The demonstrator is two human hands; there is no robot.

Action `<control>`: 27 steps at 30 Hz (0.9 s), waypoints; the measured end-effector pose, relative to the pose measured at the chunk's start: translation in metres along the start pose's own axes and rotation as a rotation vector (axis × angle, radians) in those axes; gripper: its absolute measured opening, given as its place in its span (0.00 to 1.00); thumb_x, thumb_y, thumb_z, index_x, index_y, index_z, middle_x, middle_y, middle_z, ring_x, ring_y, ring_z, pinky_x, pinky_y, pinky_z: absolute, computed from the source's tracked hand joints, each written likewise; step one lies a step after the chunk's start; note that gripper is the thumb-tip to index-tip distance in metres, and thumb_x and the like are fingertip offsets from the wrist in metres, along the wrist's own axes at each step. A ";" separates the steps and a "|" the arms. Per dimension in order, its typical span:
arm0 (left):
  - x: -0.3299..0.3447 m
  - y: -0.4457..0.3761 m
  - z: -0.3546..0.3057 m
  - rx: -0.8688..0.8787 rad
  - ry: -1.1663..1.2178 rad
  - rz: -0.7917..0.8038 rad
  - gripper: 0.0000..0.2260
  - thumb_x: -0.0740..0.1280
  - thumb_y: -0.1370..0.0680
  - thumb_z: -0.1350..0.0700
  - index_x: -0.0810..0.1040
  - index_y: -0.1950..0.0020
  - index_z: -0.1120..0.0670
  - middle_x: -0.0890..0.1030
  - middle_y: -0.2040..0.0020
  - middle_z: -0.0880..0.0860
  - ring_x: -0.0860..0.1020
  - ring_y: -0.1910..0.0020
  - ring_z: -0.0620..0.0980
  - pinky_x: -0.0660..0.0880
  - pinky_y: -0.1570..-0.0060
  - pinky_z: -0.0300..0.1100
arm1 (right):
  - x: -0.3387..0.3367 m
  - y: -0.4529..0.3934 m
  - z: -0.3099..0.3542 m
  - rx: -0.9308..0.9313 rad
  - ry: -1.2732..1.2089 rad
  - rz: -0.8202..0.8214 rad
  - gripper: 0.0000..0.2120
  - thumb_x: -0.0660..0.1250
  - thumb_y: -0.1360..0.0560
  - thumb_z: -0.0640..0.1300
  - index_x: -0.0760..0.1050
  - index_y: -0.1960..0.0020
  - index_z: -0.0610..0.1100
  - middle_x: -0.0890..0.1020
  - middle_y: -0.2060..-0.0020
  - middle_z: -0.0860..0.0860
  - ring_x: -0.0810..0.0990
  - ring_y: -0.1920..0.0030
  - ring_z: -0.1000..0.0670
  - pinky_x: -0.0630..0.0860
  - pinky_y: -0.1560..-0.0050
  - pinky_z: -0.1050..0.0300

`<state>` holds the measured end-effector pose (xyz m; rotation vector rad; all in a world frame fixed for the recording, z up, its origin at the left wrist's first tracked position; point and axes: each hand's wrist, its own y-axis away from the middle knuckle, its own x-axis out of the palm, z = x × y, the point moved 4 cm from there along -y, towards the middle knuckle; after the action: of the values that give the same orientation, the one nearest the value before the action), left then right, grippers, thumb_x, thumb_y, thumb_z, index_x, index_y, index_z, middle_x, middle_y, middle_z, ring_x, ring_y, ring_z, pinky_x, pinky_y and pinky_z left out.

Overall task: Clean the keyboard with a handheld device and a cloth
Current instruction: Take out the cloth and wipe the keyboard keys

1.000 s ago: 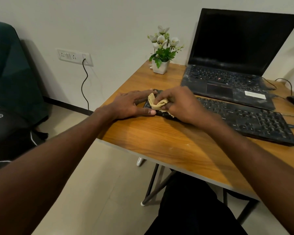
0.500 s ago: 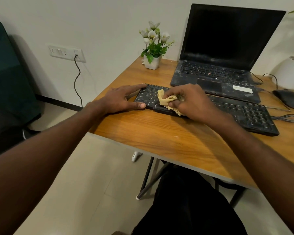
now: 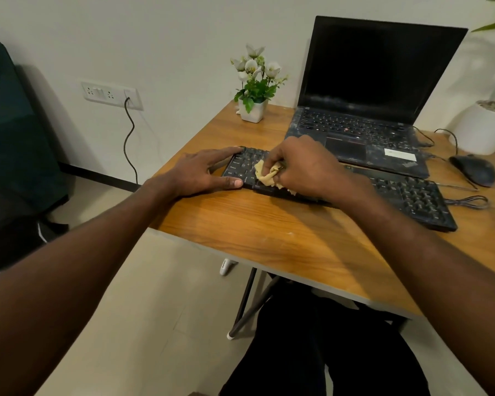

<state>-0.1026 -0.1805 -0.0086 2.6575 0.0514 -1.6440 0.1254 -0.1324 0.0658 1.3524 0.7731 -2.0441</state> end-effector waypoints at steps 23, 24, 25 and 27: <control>0.002 0.000 0.000 0.028 0.035 0.002 0.41 0.65 0.28 0.23 0.56 0.17 0.29 0.65 0.16 0.48 0.62 0.18 0.55 0.56 0.20 0.64 | -0.010 0.022 -0.047 0.200 0.047 -0.118 0.11 0.77 0.27 0.41 0.86 0.49 0.56 0.85 0.43 0.50 0.82 0.47 0.47 0.81 0.46 0.46; 0.002 0.000 0.000 0.028 0.035 0.006 0.41 0.65 0.28 0.24 0.56 0.16 0.30 0.65 0.16 0.49 0.62 0.18 0.55 0.56 0.20 0.64 | -0.010 0.021 -0.043 0.188 0.062 -0.128 0.11 0.77 0.26 0.42 0.86 0.49 0.56 0.85 0.44 0.49 0.82 0.47 0.47 0.81 0.46 0.46; 0.002 0.001 -0.001 0.027 0.037 0.013 0.42 0.65 0.28 0.23 0.56 0.16 0.30 0.65 0.16 0.49 0.62 0.18 0.55 0.56 0.20 0.64 | -0.008 0.019 -0.039 0.167 0.050 -0.143 0.10 0.77 0.26 0.42 0.86 0.49 0.55 0.85 0.45 0.50 0.82 0.47 0.47 0.81 0.46 0.47; 0.003 0.003 -0.004 0.046 0.015 0.002 0.43 0.63 0.28 0.23 0.56 0.15 0.33 0.65 0.16 0.49 0.63 0.19 0.55 0.56 0.20 0.64 | -0.003 0.019 -0.034 0.148 -0.039 -0.177 0.11 0.76 0.26 0.39 0.86 0.50 0.55 0.86 0.48 0.53 0.82 0.49 0.51 0.80 0.48 0.50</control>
<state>-0.0976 -0.1832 -0.0091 2.7024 0.0112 -1.6441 0.1606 -0.1198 0.0546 1.3612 0.7605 -2.2991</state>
